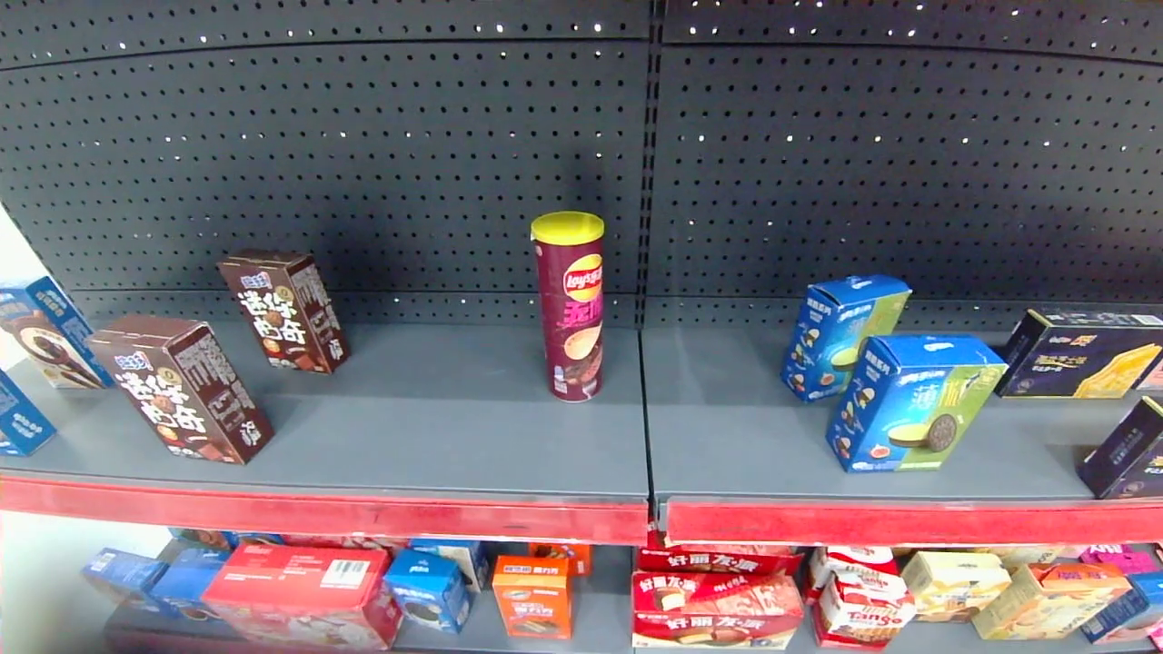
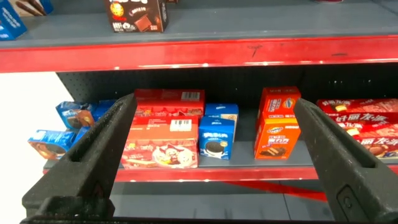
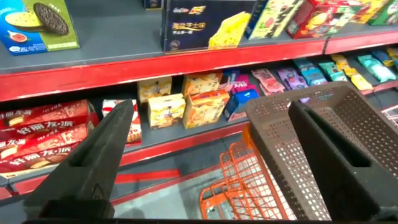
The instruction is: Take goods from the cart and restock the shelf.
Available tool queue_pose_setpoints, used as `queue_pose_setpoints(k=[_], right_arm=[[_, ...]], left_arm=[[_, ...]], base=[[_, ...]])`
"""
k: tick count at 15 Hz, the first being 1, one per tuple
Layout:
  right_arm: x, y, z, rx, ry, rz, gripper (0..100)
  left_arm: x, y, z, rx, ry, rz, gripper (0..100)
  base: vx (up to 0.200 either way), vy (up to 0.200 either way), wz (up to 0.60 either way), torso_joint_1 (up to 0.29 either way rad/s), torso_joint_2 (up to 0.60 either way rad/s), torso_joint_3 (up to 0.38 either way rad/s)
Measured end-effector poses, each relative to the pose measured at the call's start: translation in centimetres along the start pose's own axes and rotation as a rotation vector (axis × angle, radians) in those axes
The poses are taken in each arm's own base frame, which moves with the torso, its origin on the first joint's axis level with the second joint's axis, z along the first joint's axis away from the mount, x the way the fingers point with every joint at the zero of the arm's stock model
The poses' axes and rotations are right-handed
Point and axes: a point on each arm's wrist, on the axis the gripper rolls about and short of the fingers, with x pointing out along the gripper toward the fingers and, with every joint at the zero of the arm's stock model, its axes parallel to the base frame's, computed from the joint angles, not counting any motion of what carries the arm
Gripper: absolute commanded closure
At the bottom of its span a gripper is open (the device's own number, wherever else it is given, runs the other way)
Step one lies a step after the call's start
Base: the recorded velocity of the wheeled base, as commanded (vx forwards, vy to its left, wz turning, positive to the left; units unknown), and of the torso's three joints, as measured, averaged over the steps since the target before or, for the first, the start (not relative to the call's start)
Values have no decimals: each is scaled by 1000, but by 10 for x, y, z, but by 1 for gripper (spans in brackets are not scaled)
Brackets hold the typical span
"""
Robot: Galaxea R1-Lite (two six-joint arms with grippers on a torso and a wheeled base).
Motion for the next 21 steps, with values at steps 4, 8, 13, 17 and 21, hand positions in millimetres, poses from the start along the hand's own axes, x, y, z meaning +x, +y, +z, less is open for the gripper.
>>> queue_pose_setpoints(k=[4,8,13,17,21], right_arm=[[0,0,0,1,-2,0,0],[0,0,0,1,-1,0,0],[-1,0,-4,-11,-4,0,0],[-2,0,-5,-14,-6,-1,0],[-1,1,-6,-15,2,-1,0]], left_arm=[[0,0,0,1,0,0,0],[0,0,0,-1,0,1,0],[0,0,0,1,1,1,0],[0,0,0,1,1,-1,0],[0,0,0,1,0,1,0]], base=[[0,0,0,0,0,0],[-150,150,0,9,5,-3],[0,0,0,0,0,0],[0,0,-300,0,4,2],[0,0,-600,4,5,2]])
